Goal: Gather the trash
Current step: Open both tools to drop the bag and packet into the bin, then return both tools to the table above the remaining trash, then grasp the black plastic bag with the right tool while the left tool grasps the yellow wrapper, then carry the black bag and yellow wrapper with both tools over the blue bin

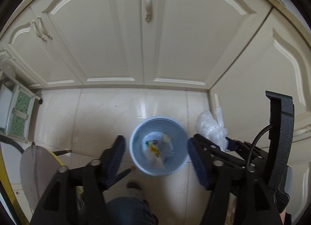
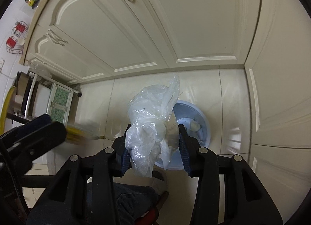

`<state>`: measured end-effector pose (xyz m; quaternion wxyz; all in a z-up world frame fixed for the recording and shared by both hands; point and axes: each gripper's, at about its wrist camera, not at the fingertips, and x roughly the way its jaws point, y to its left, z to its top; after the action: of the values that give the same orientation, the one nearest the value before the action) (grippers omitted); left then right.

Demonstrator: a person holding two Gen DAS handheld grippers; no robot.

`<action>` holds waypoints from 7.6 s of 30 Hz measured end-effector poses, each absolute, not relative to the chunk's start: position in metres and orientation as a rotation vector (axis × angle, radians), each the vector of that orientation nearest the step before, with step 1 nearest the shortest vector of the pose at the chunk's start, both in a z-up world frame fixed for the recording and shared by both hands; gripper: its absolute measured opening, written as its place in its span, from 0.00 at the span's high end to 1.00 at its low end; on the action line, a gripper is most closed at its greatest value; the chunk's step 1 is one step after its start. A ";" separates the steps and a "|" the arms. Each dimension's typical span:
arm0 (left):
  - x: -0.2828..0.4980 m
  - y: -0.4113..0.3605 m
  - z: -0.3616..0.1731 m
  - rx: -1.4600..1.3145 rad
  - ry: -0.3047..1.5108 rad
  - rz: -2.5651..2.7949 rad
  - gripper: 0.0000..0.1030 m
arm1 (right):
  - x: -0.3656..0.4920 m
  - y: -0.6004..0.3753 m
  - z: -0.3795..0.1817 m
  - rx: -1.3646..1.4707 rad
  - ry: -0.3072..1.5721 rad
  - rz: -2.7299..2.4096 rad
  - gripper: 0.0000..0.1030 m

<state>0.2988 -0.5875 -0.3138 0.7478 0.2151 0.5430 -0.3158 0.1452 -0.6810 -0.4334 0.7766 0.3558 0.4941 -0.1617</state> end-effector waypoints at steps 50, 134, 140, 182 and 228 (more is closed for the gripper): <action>0.116 -0.212 -0.066 0.173 0.577 -0.464 0.01 | 0.158 -0.507 -0.177 0.492 0.739 -0.326 0.00; 0.266 0.010 -0.174 0.001 0.827 -0.231 0.01 | 0.330 -0.234 -0.224 0.171 0.920 0.264 0.66; 0.264 -0.020 -0.180 -0.005 0.873 -0.278 0.01 | 0.318 -0.259 -0.227 0.196 0.920 0.228 0.66; 0.230 -0.044 -0.191 -0.205 0.894 -0.394 0.72 | 0.283 -0.329 -0.229 0.289 0.886 0.175 0.66; 0.192 -0.421 -0.186 0.351 0.907 -0.861 0.72 | 0.111 -0.634 -0.287 0.583 0.839 -0.347 0.66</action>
<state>0.1923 -0.4207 -0.1861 0.7963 0.1634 0.4224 -0.4009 0.1110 -0.6342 -0.2870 0.8579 0.2775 0.3996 -0.1653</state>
